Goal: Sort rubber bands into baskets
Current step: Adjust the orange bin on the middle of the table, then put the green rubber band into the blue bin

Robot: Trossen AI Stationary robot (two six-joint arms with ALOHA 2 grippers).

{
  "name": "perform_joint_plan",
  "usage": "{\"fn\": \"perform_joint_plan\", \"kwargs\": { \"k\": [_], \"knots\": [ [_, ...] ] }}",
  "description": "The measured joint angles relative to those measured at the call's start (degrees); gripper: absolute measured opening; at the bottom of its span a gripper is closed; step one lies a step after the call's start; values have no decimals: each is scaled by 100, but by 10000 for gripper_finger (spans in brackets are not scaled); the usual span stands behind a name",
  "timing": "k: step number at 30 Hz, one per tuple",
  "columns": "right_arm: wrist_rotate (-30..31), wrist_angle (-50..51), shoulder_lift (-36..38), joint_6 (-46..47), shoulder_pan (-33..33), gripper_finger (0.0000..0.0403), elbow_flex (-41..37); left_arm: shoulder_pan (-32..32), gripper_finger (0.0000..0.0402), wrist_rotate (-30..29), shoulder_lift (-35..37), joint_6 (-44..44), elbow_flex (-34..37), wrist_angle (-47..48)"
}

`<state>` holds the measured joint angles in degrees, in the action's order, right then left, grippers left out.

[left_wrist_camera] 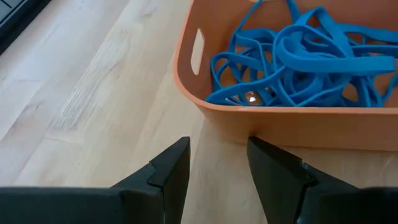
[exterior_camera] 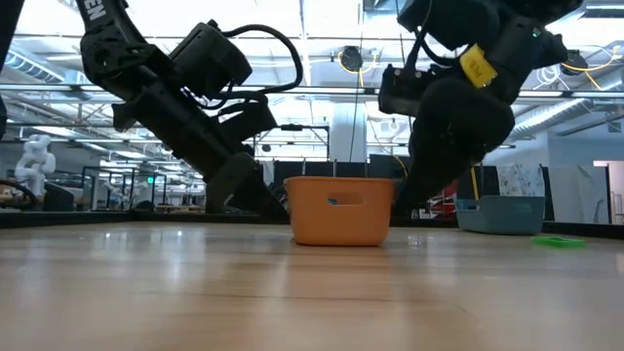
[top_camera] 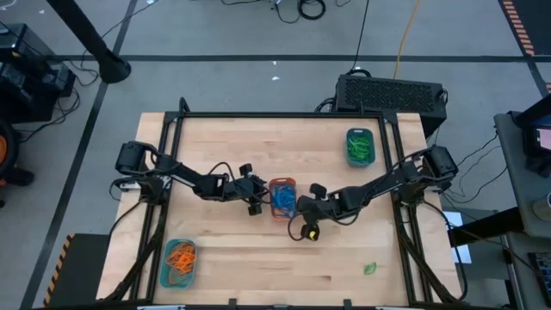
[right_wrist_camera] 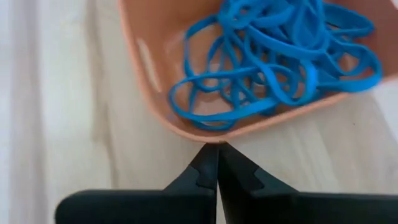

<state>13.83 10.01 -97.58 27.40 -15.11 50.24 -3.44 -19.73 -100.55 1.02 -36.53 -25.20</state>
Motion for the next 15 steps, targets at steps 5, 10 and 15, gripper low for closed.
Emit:
{"fn": "perform_joint_plan", "kwargs": {
  "k": [5,10,15],
  "knots": [
    [-202,-304,0,-109,-9,0,0,0,169,0,0,2,0,-2],
    [-225,57,45,-155,-35,0,7,0,169,0,0,4,0,-1],
    [-493,1463,535,-121,-22,0,5,0,169,0,36,6,0,279]
  ]
}}
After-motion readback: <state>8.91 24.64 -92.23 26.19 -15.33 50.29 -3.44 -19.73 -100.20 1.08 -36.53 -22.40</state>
